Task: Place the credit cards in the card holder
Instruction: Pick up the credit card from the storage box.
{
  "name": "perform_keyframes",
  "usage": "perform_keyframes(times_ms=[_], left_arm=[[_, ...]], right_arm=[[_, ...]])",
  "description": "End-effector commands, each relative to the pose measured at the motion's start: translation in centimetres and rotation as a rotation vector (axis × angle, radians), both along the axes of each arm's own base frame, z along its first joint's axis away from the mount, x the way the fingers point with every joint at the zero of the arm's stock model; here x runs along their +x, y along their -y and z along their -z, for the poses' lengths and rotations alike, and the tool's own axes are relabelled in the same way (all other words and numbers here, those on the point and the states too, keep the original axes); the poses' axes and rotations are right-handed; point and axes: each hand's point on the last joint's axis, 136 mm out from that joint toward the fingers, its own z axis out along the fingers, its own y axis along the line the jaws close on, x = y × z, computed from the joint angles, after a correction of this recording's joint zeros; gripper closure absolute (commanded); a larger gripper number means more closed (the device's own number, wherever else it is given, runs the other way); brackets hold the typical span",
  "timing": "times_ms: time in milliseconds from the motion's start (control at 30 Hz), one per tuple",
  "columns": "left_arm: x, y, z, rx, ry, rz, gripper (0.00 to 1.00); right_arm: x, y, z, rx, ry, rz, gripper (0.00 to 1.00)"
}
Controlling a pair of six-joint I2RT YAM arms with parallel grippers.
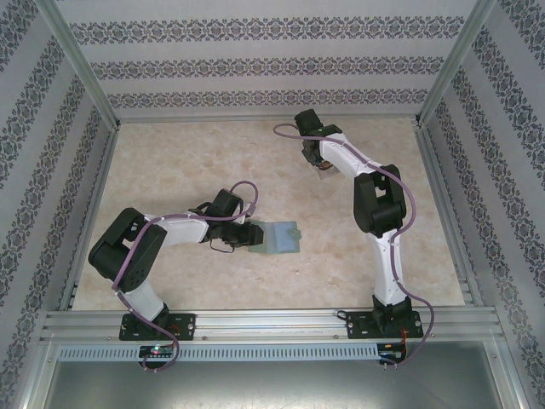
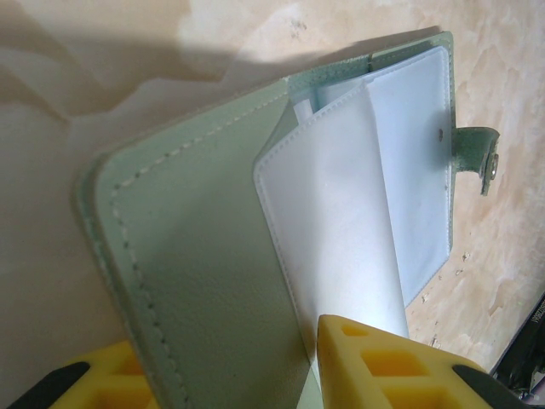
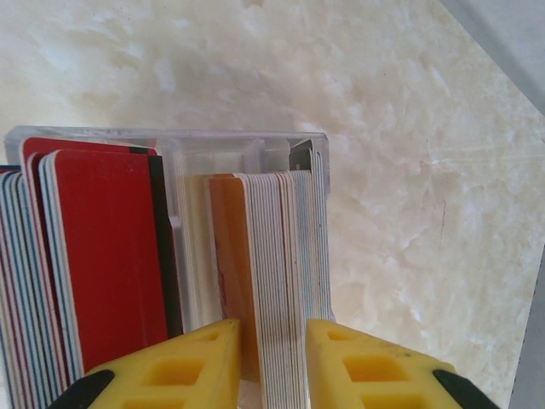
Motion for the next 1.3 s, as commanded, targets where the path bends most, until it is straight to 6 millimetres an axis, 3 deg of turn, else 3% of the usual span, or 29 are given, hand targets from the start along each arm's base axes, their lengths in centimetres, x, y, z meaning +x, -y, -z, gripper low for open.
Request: perform_keyframes(times_ms=[0,567,900,1100,1267], left_arm=[[-1.2,-0.7,2.9,0.071,-0.044,0.011,0.65],[-1.2,-0.8,2.4,0.072,-0.034,0.013,0.65],[-1.3,-0.9,2.1,0.08,-0.024,0.018,0.65],[-1.2,-1.0,1.7,0.085,-0.009,0.029,0.65],[-1.3,-1.2,1.5,0.096,-0.008,0.036,0.65]], right_arm=[[0.1,0.8,-2.4,-0.021,0.048,0.012,0.75],[-0.1,0.6,-2.8,-0.004,0.049,0.005,0.94],[-0.5,-0.4,-5.3,0.052,0.079,-0.002,0.99],[-2.0,-1.4,-6.8,0.17,0.06,0.016,1.0],[-4.6,-2.9,-8.3,0.356,0.025,0.035,1.0]])
